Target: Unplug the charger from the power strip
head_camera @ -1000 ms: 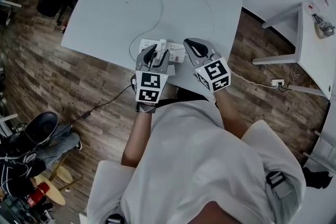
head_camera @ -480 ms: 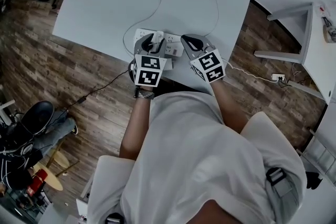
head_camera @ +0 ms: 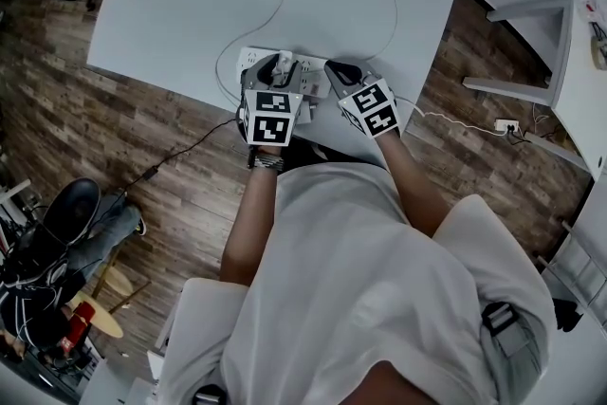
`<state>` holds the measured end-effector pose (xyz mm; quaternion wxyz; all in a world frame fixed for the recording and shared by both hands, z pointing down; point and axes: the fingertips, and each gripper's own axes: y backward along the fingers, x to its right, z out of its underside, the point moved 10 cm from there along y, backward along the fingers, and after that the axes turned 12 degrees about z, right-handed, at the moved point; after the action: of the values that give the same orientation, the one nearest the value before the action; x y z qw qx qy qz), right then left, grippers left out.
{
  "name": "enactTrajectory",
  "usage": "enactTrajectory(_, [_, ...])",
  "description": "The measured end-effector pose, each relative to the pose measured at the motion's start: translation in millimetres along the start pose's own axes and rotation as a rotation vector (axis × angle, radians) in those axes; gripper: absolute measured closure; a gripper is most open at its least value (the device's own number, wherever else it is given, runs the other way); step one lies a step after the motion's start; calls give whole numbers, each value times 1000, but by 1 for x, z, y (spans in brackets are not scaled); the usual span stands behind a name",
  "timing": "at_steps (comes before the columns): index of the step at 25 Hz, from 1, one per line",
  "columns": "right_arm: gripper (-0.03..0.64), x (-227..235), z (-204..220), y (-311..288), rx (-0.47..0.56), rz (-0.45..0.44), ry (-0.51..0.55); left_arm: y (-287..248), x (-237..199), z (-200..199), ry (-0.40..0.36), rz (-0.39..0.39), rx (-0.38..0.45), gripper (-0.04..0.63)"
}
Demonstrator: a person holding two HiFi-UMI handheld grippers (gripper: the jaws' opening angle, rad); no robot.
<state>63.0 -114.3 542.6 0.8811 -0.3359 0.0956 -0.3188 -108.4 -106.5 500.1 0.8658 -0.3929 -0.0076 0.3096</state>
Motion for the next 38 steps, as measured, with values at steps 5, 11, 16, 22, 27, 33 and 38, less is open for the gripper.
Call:
enactTrajectory(5, [612, -2, 3, -10, -26, -13, 10, -3, -2, 0, -17, -31, -12, 434])
enactTrajectory(11, [612, 1, 5, -19, -32, -24, -20, -12, -6, 8, 11, -27, -58, 434])
enactTrajectory(16, [609, 6, 7, -21, -38, -47, -74, -20, -6, 11, 23, -46, -58, 436])
enactTrajectory(22, [607, 7, 9, -18, -15, -51, -75, -18, -5, 14, 106, -49, -9, 449])
enactTrajectory(27, [607, 6, 10, -19, -2, -46, -74, -17, -8, 14, 143, -36, 3, 451])
enactTrajectory(33, [607, 4, 12, -17, -1, -36, -68, -17, -4, 13, 99, -52, -37, 451])
enactTrajectory(38, [614, 3, 8, -21, 1, -17, -47, -20, 3, 10, -20, -96, -76, 449])
